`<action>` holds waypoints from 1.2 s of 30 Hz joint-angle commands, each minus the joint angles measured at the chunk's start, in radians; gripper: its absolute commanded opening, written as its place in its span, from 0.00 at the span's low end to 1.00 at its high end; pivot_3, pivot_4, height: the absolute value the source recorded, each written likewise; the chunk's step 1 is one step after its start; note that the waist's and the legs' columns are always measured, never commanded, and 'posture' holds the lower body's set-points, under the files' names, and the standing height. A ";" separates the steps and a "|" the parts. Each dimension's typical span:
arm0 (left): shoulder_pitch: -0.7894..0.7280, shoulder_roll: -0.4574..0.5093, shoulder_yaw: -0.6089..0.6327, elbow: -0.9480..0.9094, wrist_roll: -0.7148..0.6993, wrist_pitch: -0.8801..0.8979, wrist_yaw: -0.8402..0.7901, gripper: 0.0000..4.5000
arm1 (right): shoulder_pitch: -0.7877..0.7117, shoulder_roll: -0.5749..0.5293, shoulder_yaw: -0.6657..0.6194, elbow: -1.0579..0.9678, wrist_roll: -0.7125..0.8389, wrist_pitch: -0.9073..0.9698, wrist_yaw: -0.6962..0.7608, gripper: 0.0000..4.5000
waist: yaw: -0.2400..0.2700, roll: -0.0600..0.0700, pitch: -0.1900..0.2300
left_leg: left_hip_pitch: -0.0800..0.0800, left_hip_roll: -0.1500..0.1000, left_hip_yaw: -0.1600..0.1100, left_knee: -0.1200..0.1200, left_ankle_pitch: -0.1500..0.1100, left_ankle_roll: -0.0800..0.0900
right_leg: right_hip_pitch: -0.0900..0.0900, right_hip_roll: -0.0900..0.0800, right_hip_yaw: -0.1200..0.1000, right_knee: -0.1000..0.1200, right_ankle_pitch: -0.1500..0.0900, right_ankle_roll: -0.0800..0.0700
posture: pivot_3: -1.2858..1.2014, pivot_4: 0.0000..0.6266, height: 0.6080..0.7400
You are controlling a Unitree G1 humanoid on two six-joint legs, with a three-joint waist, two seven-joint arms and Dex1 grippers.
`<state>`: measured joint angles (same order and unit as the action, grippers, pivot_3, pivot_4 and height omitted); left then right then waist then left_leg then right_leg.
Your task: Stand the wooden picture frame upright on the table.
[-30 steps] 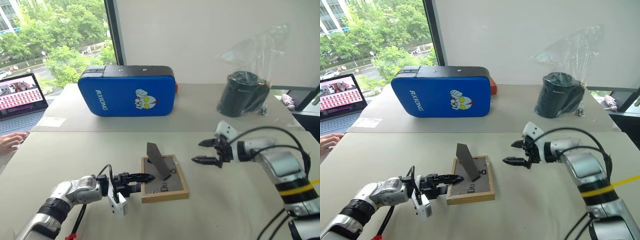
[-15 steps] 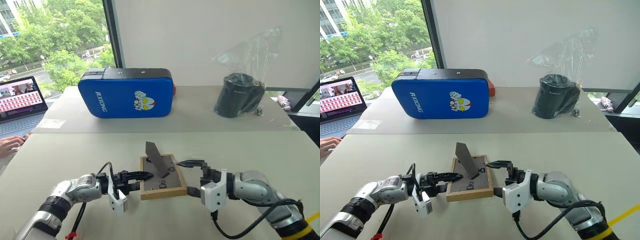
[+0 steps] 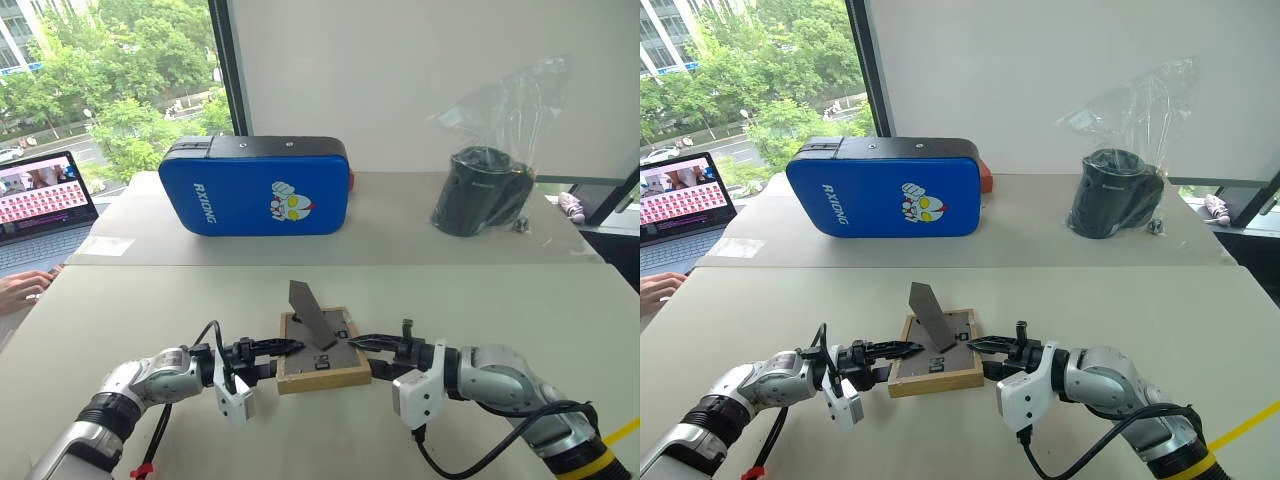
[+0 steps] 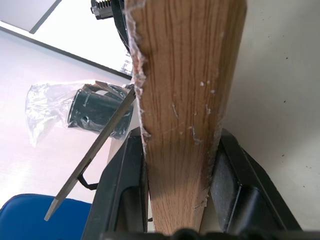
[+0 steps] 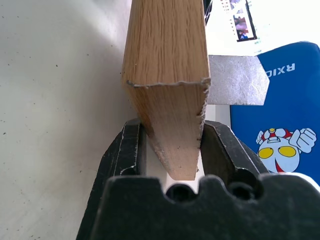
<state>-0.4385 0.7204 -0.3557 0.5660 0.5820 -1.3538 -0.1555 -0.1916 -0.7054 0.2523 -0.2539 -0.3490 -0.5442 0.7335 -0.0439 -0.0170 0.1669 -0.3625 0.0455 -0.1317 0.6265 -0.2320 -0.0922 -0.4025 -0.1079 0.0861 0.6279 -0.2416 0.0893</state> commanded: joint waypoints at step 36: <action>0.479 -0.007 0.240 -0.607 -0.366 0.553 -0.187 0.92 | -0.508 -0.139 -0.104 0.228 0.971 1.540 0.369 0.28 | -0.013 0.003 0.005 | -0.005 0.002 -0.001 0.000 -0.001 0.002 | -0.004 0.001 -0.002 0.000 0.002 -0.008 | 0.52 0.24 1.00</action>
<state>0.0389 0.7136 -0.1376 0.0116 0.2480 -0.8232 -0.3296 -0.7089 -0.8467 0.1186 -0.0385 0.6701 1.0291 1.1039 -0.0564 -0.0136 0.1716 -0.3673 0.0471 -0.1329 0.6261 -0.2333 -0.0899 -0.4067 -0.1073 0.0837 0.6283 -0.2396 0.0821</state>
